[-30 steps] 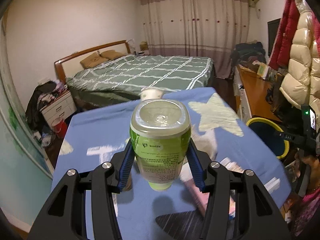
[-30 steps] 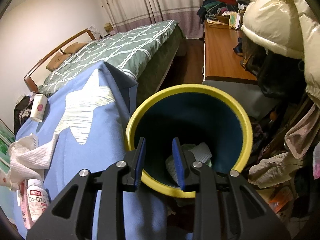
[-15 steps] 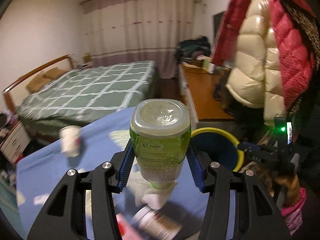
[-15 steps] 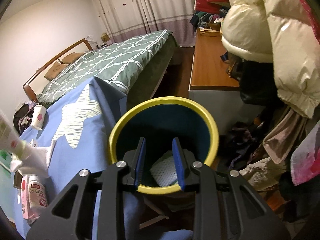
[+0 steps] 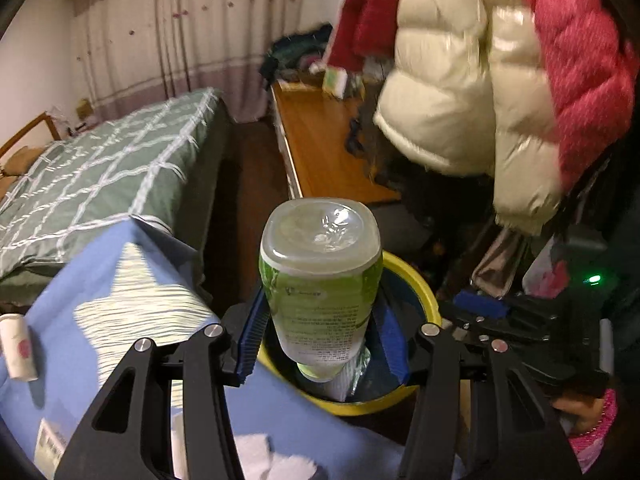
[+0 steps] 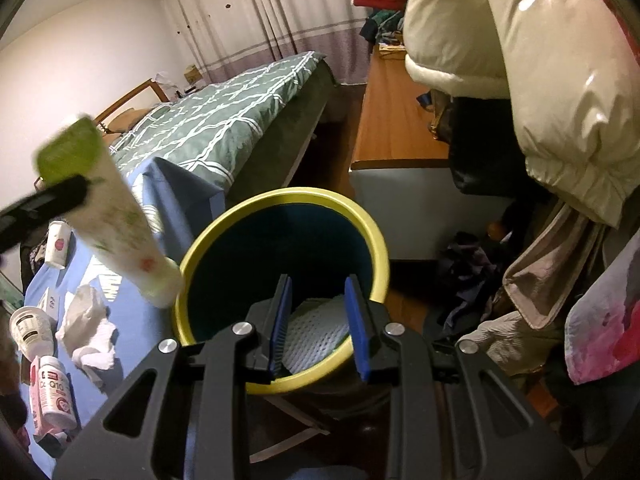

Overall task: Collect trash
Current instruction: 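Carry the bottle with the left gripper over the bin and release it inside, then withdraw the left gripper from the bin back over the table, then grasp the crumpled white tissue on the table with the right gripper, then carry the tissue with the right gripper into the yellow bin and release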

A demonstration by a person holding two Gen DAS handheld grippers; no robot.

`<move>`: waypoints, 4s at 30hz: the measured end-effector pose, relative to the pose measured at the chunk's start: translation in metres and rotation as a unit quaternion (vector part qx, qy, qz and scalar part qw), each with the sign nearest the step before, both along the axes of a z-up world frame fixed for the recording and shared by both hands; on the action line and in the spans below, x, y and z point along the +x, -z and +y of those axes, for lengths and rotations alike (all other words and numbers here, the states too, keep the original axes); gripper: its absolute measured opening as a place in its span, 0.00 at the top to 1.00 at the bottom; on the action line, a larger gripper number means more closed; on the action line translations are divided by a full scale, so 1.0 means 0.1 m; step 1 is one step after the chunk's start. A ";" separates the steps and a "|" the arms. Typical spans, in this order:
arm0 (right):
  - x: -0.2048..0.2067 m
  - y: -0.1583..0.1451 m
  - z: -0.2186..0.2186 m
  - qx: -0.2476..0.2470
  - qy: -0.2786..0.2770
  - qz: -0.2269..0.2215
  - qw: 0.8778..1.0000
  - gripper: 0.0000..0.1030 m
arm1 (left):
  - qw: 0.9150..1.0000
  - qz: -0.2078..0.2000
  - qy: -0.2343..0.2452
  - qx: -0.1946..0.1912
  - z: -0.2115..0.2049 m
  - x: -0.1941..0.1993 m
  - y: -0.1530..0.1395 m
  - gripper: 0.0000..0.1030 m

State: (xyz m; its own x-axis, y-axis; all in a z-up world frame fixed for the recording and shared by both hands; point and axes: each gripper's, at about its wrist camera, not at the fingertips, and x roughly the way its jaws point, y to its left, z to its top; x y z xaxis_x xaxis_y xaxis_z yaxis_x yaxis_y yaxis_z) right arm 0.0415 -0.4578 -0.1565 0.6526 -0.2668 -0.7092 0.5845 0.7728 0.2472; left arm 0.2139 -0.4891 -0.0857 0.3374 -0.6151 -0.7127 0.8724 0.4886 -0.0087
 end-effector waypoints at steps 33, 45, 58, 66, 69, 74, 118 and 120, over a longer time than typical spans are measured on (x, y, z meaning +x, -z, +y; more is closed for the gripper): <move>0.03 -0.06 0.25 -0.029 -0.017 0.014 0.999 0.67 | 0.996 -0.029 -0.088 0.003 0.95 -0.13 -0.17 0.09; 0.48 -0.16 0.94 -0.056 -0.095 0.034 0.993 0.67 | 0.952 -0.066 -0.292 -0.059 2.96 0.04 -0.26 0.05; 1.10 -0.13 1.80 -0.045 -0.224 0.061 0.972 0.67 | 0.864 -0.096 -0.488 -0.077 4.70 0.30 0.34 0.05; 1.42 -0.06 2.15 -0.043 -0.296 0.075 0.951 0.38 | 0.854 -0.118 -0.501 -0.073 4.71 0.23 0.33 0.05; 1.54 -0.01 2.22 -0.044 -0.310 0.087 0.946 0.36 | 0.858 -0.115 -0.496 -0.073 4.64 0.23 0.32 0.05; 1.61 0.05 2.27 -0.060 -0.306 0.095 0.945 0.58 | 0.862 -0.111 -0.491 -0.068 4.58 0.22 0.32 0.05; 1.09 -0.07 0.40 -0.057 -0.029 0.080 0.995 0.87 | 0.863 -0.096 -0.493 -0.054 4.50 0.30 0.43 0.05; 1.09 -0.05 0.40 -0.055 -0.028 0.082 0.995 0.84 | 0.863 -0.096 -0.493 -0.055 4.50 0.30 0.43 0.05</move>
State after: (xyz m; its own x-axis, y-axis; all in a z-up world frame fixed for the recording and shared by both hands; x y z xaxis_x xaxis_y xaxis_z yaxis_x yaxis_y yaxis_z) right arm 0.1505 -0.4182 -0.1517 0.5461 -0.3164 -0.7757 0.5660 0.8220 0.0632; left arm 0.2436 -0.0387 -0.1292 0.8402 -0.0221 -0.5418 0.0239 0.9997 -0.0037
